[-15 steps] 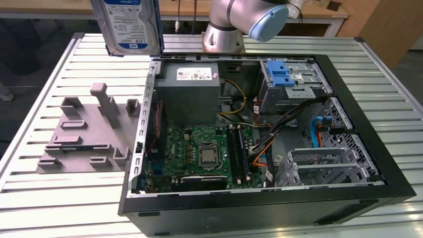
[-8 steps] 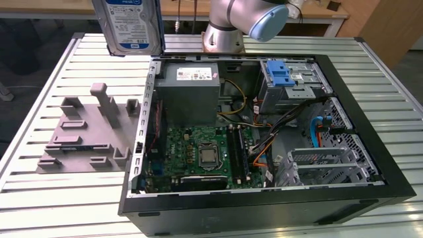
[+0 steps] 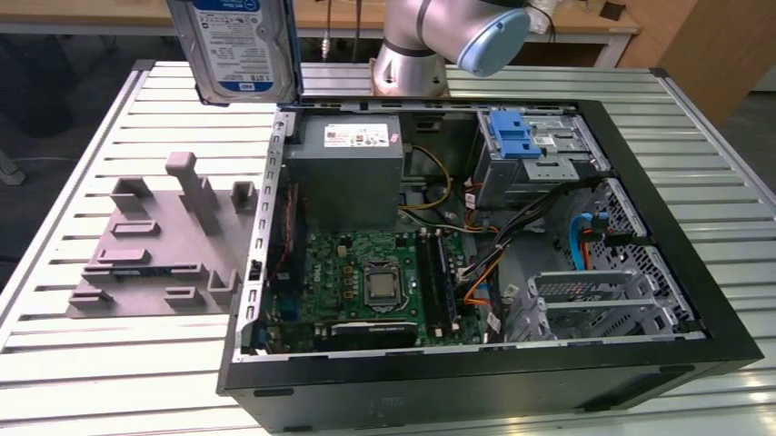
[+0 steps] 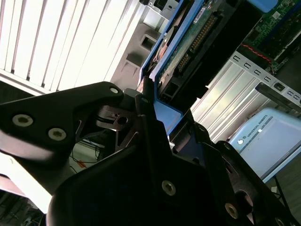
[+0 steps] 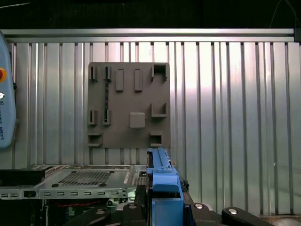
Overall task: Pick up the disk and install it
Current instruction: 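Pick up the disk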
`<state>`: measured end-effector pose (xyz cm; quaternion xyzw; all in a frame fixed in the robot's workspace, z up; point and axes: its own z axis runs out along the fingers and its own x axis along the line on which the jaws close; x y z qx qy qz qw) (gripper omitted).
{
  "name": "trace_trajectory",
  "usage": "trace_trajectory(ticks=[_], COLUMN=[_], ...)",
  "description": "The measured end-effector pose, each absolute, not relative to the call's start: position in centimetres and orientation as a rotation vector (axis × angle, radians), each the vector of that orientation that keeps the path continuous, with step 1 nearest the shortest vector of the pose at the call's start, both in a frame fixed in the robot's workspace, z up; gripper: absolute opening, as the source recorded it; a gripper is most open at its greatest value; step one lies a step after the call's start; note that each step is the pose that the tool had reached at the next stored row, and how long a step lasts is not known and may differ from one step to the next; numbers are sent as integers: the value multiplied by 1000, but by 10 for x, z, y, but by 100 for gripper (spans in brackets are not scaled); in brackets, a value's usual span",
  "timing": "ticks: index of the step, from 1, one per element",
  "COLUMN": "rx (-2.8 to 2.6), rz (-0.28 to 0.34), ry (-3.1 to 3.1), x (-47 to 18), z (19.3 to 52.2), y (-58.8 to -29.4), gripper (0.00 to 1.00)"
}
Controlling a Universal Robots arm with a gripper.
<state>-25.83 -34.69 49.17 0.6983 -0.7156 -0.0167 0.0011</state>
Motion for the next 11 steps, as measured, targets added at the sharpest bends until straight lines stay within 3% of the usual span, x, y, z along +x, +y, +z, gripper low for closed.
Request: trace_trajectory(ticks=[11], rx=[2192], rz=[-53], ry=[-2247], x=[-253], z=[492], y=[-347], gripper=[36])
